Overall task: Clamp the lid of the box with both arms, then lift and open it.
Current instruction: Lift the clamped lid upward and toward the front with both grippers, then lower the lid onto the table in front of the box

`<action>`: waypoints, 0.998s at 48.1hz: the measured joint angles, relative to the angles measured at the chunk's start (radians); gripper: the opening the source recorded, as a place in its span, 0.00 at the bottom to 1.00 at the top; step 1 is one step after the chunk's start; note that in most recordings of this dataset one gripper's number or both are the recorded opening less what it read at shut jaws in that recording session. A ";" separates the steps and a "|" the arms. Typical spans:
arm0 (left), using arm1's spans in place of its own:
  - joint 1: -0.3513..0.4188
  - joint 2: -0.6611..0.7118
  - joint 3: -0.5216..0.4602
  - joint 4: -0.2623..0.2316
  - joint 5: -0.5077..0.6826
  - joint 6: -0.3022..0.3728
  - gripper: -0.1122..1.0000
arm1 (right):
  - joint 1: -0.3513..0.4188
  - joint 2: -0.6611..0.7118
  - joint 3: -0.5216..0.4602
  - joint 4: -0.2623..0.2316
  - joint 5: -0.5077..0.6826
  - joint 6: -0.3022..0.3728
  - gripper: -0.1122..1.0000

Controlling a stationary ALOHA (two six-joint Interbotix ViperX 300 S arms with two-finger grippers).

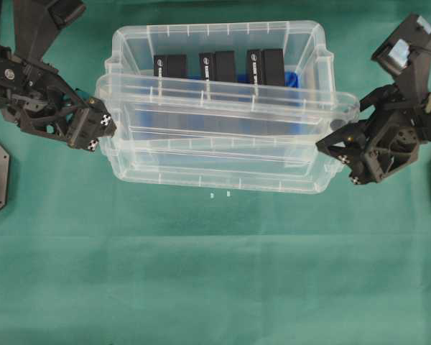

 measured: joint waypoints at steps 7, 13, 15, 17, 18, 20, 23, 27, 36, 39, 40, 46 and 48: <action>-0.025 0.006 0.000 0.005 -0.002 -0.020 0.47 | 0.028 0.011 -0.011 -0.002 0.000 0.011 0.64; -0.040 0.009 0.000 0.005 -0.002 -0.034 0.47 | 0.038 0.018 -0.020 -0.003 -0.002 0.018 0.61; -0.041 0.009 0.000 0.005 -0.002 -0.040 0.47 | 0.038 0.020 -0.021 -0.003 -0.002 0.025 0.61; -0.041 0.009 0.000 0.006 -0.002 -0.048 0.47 | 0.040 0.020 -0.021 -0.005 0.000 0.034 0.61; -0.040 0.009 0.000 0.005 -0.002 -0.054 0.47 | 0.040 0.020 -0.021 -0.005 0.000 0.038 0.61; -0.041 0.009 0.005 0.005 -0.002 -0.066 0.47 | 0.040 0.021 -0.021 -0.005 0.009 0.052 0.61; -0.044 0.009 0.012 0.006 0.003 -0.092 0.47 | 0.044 0.028 -0.025 -0.006 0.021 0.069 0.61; -0.058 0.009 0.018 0.005 0.006 -0.117 0.43 | 0.057 0.037 -0.031 -0.009 0.040 0.094 0.61; -0.098 0.011 0.018 -0.002 0.005 -0.137 0.10 | 0.089 0.066 -0.044 -0.021 0.048 0.137 0.58; -0.107 0.015 0.018 -0.002 0.005 -0.141 0.10 | 0.101 0.075 -0.051 -0.026 0.049 0.144 0.57; -0.112 0.017 0.018 -0.002 0.005 -0.143 0.10 | 0.104 0.077 -0.052 -0.028 0.049 0.147 0.56; -0.137 0.029 0.014 -0.002 0.005 -0.150 0.10 | 0.130 0.095 -0.061 -0.031 0.049 0.161 0.54; -0.143 0.035 0.012 -0.002 0.005 -0.152 0.10 | 0.137 0.097 -0.063 -0.032 0.049 0.163 0.53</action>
